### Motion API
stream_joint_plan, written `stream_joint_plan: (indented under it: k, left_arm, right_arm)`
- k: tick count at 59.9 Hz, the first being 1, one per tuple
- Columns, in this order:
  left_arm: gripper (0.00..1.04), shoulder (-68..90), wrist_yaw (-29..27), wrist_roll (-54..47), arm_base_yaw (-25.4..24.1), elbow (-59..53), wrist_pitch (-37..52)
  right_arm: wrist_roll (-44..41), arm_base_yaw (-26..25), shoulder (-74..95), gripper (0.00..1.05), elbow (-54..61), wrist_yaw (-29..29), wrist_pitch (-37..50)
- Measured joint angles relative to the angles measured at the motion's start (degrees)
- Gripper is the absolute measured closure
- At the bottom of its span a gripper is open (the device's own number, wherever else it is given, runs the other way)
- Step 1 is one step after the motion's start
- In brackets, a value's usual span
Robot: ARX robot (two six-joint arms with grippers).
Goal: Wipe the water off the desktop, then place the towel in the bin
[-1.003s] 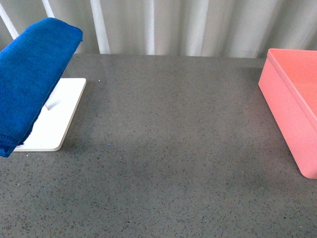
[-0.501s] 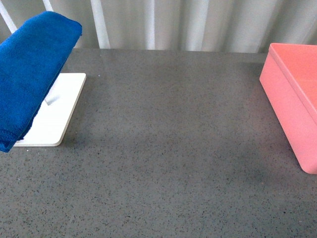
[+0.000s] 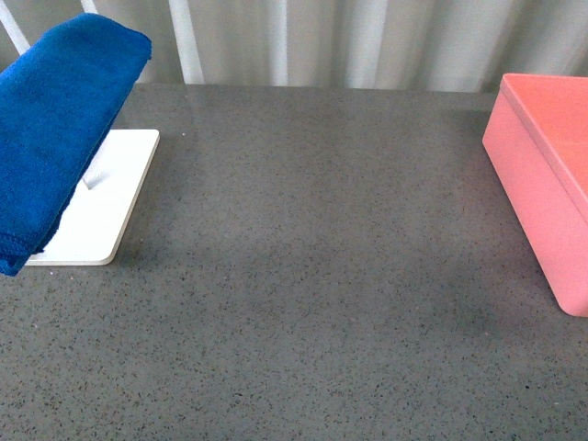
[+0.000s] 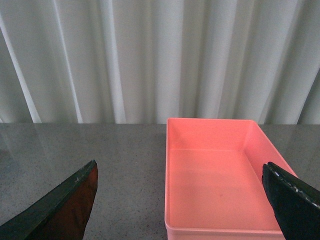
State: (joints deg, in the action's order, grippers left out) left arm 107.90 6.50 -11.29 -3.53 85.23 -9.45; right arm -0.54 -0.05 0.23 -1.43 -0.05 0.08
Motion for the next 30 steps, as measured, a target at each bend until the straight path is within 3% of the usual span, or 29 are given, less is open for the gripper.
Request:
stream_joint_plan:
  k: [30]
  left_arm:
    - [0.07, 6.03, -6.16, -4.07, -0.35, -0.55, -5.84]
  right_arm:
    - [0.0, 0.0, 0.0, 0.07, 0.0, 0.0, 0.0]
